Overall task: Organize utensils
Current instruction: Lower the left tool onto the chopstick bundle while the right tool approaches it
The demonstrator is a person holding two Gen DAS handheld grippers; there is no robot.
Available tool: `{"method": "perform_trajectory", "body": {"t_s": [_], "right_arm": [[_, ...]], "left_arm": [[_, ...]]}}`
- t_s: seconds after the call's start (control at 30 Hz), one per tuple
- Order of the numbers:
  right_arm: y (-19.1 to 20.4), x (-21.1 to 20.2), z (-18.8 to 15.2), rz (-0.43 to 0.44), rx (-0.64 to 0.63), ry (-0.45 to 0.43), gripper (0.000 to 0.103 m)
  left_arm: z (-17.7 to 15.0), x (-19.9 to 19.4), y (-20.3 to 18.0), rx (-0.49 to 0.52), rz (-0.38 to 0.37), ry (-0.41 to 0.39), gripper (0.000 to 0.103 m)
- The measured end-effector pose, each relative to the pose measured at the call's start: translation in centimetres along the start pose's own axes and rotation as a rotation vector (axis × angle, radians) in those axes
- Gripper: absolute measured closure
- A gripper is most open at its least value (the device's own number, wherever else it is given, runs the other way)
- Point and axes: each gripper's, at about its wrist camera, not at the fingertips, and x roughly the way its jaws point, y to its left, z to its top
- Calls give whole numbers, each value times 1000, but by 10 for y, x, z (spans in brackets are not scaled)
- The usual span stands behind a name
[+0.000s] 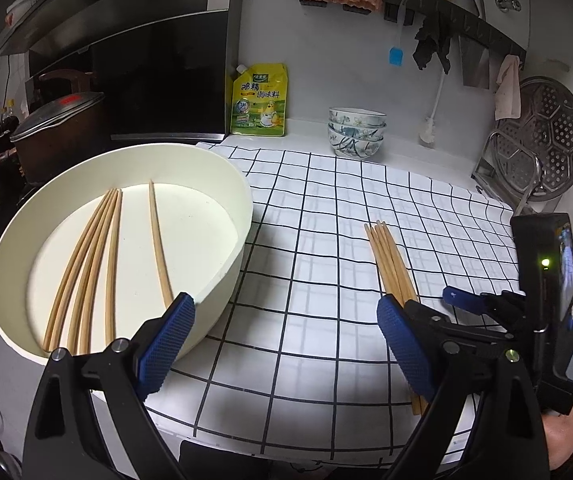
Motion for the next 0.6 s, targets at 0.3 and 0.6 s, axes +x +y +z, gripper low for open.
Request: {"method": "perform_trajectory", "body": {"t_s": [0.3, 0.6], "right_arm": [[-16, 0, -7, -14, 32, 9, 52], [-46, -5, -19, 0, 125, 4, 52]], "left_arm": [[-5, 7, -17, 26, -23, 21, 12], [-16, 33, -36, 37, -34, 65, 12]]}}
